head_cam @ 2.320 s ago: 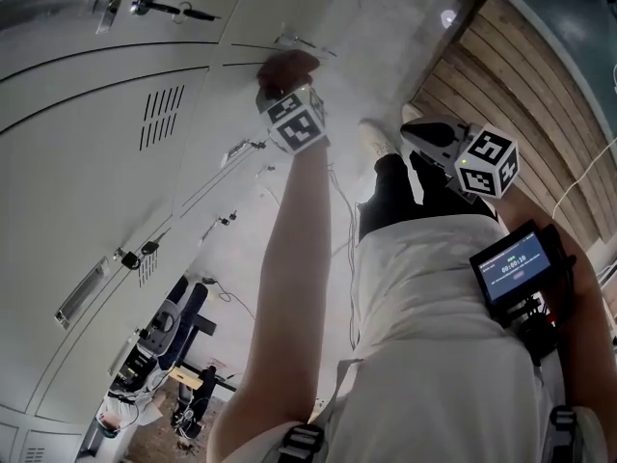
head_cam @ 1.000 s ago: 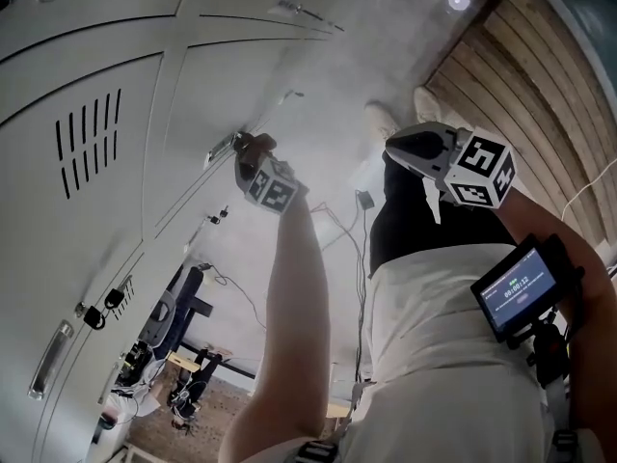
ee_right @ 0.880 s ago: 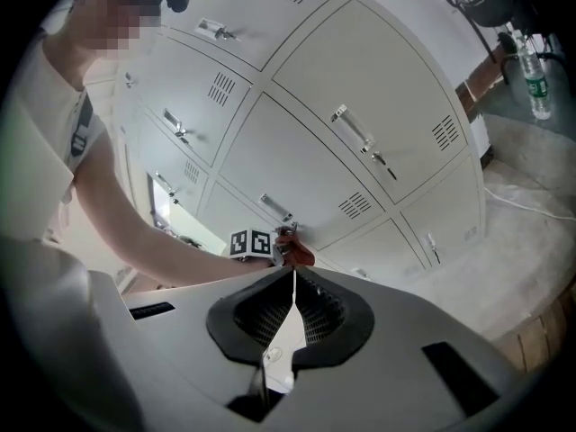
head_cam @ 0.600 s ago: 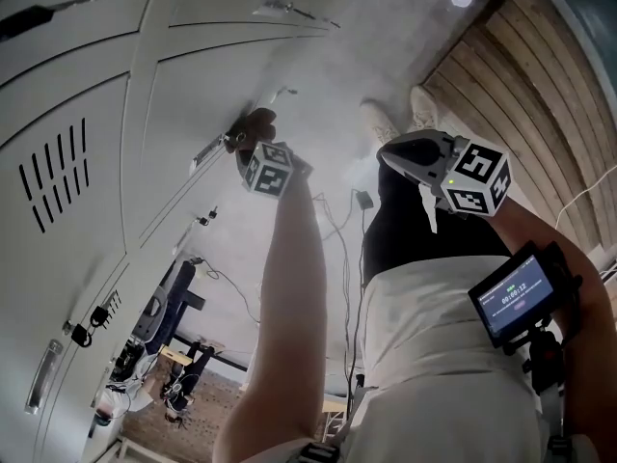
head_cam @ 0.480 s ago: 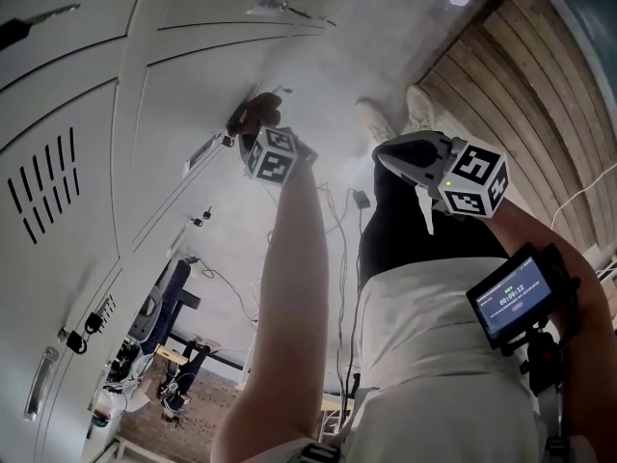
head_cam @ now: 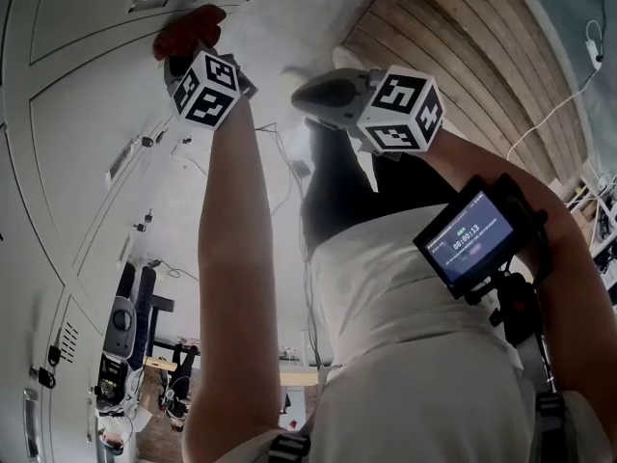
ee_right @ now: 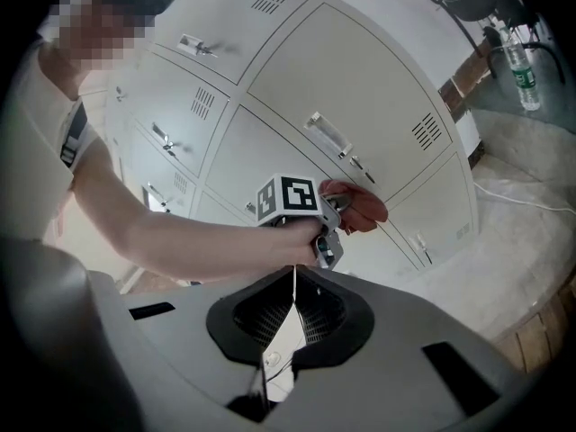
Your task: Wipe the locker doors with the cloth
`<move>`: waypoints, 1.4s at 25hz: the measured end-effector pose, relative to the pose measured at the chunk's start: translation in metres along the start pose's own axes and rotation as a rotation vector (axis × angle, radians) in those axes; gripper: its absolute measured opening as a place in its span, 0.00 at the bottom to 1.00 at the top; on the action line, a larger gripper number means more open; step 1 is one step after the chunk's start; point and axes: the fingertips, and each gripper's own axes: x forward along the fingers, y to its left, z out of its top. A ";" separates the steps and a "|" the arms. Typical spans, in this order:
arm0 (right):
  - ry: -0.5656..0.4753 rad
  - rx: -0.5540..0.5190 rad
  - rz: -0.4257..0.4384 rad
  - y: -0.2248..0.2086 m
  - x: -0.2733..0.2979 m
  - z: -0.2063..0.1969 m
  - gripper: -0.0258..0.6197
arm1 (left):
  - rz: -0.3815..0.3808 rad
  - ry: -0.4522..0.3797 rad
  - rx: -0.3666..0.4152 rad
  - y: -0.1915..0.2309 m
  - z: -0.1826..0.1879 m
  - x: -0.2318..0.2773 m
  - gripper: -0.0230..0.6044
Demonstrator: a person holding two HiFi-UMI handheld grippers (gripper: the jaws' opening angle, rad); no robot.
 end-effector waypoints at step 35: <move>0.038 -0.153 -0.033 -0.045 0.014 -0.028 0.07 | 0.319 0.238 -0.082 0.198 -0.171 -0.079 0.15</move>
